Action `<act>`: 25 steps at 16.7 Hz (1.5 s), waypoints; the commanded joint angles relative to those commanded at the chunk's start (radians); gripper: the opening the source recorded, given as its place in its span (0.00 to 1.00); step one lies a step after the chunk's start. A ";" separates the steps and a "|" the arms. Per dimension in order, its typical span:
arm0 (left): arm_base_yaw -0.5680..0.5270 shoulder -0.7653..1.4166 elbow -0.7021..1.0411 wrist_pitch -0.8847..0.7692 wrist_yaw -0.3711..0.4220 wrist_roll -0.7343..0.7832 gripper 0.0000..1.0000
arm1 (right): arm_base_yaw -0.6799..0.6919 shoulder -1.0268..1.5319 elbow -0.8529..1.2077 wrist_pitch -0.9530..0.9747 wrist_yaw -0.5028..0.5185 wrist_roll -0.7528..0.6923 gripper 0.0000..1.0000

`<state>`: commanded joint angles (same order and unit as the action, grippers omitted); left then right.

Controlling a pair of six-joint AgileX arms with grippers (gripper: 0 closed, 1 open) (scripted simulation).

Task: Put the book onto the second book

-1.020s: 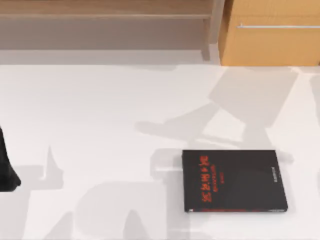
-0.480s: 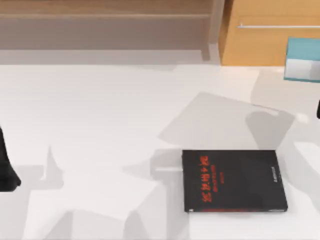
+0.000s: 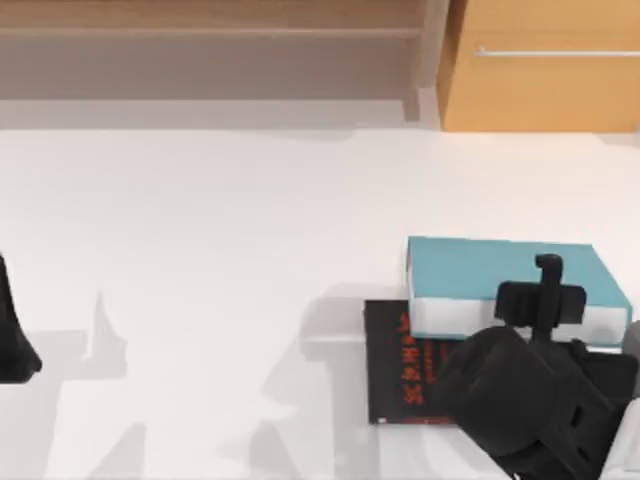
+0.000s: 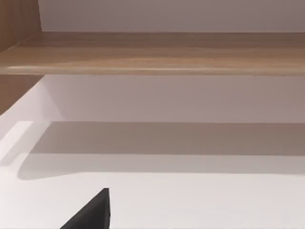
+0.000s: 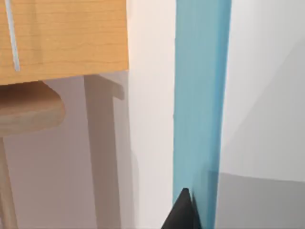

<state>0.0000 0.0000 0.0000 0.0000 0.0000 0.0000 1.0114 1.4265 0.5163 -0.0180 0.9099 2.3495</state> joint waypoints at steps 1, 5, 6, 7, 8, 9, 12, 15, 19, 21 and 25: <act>0.000 0.000 0.000 0.000 0.000 0.000 1.00 | 0.050 0.016 -0.008 -0.004 0.010 0.044 0.00; 0.000 0.000 0.000 0.000 0.000 0.000 1.00 | 0.159 0.055 -0.021 -0.012 0.031 0.137 0.00; 0.000 0.000 0.000 0.000 0.000 0.000 1.00 | 0.159 0.055 -0.021 -0.012 0.031 0.137 0.00; 0.000 0.000 0.000 0.000 0.000 0.000 1.00 | 0.159 0.055 -0.021 -0.012 0.031 0.137 0.00; 0.000 0.000 0.000 0.000 0.000 0.000 1.00 | 0.159 0.055 -0.021 -0.012 0.031 0.137 0.00; 0.000 0.000 0.000 0.000 0.000 0.000 1.00 | 0.159 0.055 -0.021 -0.012 0.031 0.137 0.00; 0.000 0.000 0.000 0.000 0.000 0.000 1.00 | 0.151 0.056 -0.020 0.000 0.028 0.130 0.00; 0.000 0.000 0.000 0.000 0.000 0.000 1.00 | 0.141 0.068 -0.024 0.026 0.021 0.111 0.00; 0.000 0.000 0.000 0.000 0.000 0.000 1.00 | 0.140 0.068 -0.024 0.026 0.021 0.111 0.08; 0.000 0.000 0.000 0.000 0.000 0.000 1.00 | 0.140 0.068 -0.024 0.026 0.021 0.111 0.23; 0.000 0.000 0.000 0.000 0.000 0.000 1.00 | 0.140 0.068 -0.024 0.026 0.021 0.111 0.53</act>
<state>0.0000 0.0000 0.0000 0.0000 0.0000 0.0000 1.1519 1.4944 0.4923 0.0080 0.9313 2.4605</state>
